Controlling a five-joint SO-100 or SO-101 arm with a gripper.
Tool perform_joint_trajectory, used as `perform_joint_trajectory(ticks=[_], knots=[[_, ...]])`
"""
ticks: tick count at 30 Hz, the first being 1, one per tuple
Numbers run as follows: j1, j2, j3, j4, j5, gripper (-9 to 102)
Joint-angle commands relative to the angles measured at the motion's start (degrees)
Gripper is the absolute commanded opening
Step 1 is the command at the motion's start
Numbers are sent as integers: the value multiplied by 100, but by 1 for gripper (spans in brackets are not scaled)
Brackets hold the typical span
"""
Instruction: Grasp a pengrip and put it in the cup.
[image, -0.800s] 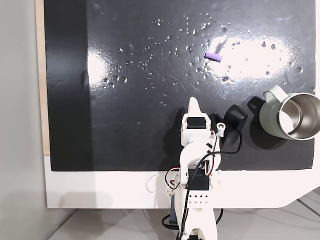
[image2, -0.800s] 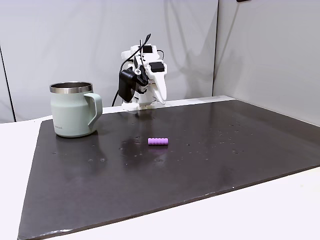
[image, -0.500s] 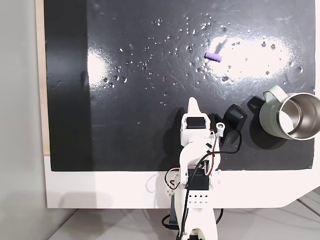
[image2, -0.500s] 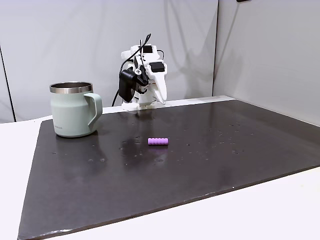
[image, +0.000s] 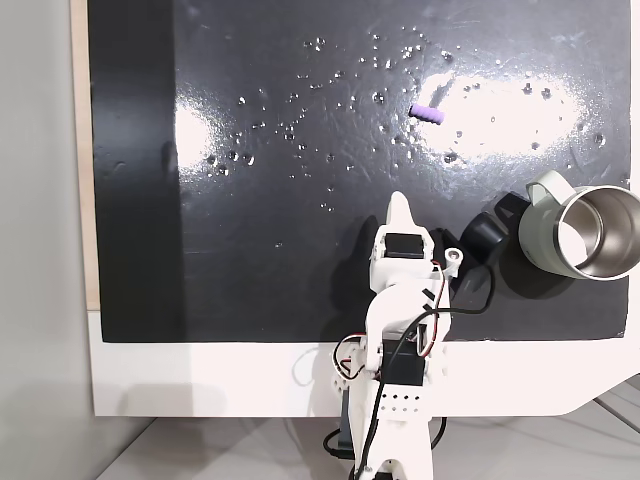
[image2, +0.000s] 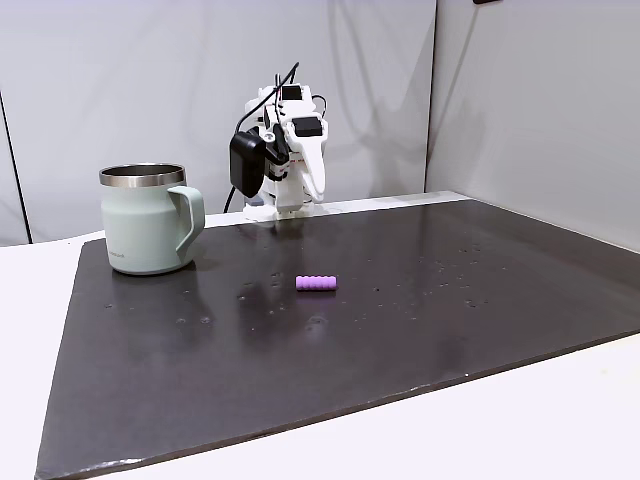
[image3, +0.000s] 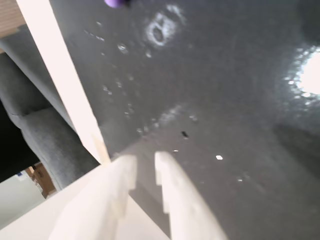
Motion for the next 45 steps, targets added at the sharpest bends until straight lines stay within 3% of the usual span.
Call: perform_joint_trajectory(ticks=[1, 7, 10, 18, 25, 35, 45], knots=[[0, -861, -1195, 79, 53, 1], [-35, -3217, -3059, 281, 404, 2], [-35, -3999, -3858, 527, 571, 9], [123, -5880, -5968, 1652, 1354, 22], [246, -7664, -7682, 2654, 1986, 24], [255, -9431, -9123, 3313, 2549, 24], [202, -10529, -9940, 3463, 2795, 24]])
